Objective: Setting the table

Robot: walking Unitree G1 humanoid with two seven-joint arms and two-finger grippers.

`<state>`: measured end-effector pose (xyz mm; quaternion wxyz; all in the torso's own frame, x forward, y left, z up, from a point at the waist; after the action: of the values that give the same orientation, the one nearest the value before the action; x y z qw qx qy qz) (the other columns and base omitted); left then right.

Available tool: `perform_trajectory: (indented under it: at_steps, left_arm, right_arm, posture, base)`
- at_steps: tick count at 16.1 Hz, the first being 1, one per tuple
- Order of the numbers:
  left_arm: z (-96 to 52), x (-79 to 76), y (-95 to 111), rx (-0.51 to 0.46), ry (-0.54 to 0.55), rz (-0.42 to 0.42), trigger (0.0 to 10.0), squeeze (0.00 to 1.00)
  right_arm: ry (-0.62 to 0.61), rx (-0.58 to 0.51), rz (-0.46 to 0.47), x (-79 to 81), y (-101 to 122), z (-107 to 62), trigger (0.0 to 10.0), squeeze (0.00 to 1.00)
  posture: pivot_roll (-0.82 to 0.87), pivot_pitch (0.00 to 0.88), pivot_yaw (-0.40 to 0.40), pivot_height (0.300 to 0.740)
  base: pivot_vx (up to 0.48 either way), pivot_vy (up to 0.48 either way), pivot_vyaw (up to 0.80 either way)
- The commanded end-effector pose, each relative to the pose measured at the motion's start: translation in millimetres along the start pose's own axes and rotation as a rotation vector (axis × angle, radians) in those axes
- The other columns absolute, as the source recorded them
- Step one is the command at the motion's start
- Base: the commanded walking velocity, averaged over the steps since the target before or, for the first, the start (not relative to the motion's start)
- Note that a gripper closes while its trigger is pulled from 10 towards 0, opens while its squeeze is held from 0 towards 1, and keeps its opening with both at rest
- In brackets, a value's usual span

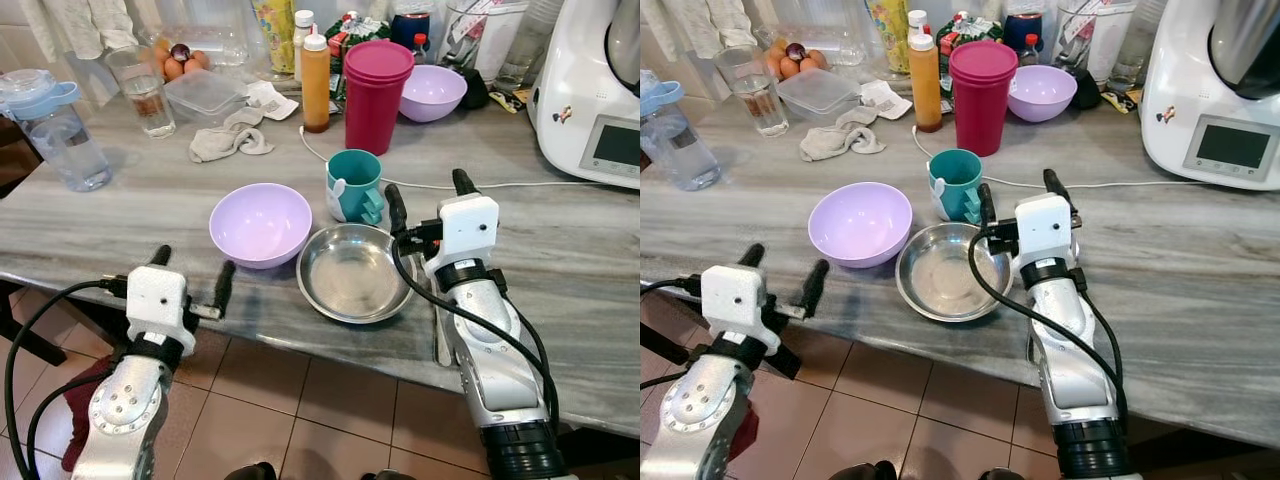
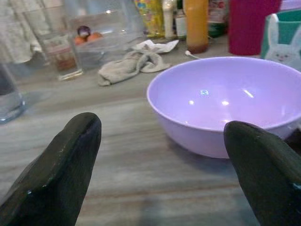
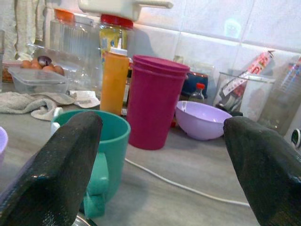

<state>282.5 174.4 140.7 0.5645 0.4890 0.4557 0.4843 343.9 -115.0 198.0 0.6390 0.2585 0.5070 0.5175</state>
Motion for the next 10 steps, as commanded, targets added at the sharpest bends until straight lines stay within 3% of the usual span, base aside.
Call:
perform_trajectory:
  at_steps: [1, 10]
  left_arm:
    - [0.6, 4.1, -3.0, 0.015, 0.035, 0.007, 10.0, 0.00]
    - [1.8, 7.5, -4.4, 0.019, 0.077, 0.008, 10.0, 0.00]
  right_arm:
    - [0.005, -0.005, -0.004, 2.9, 4.7, -0.9, 10.0, 0.00]
    - [0.039, -0.003, -0.016, 10.8, 7.5, -0.6, 10.0, 0.00]
  posture:
    - [0.01, 0.133, 0.027, 0.740]
    - [0.02, 0.137, 0.025, 0.740]
  base:
    - [0.000, 0.000, 0.00]
    - [0.000, 0.000, 0.00]
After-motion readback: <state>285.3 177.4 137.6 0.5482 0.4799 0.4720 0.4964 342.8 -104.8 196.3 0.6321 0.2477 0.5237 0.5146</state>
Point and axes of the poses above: a point about 5 cm out from each wrist's last joint towards the gripper, its own z axis pointing out of the wrist towards the gripper, its own y axis along the axis of the wrist's last joint, x = y × z, the point moved 4 cm from there along z, pointing out of the wrist towards the gripper, and after that the axes turned 11 degrees about -z, right-handed, at the moved point
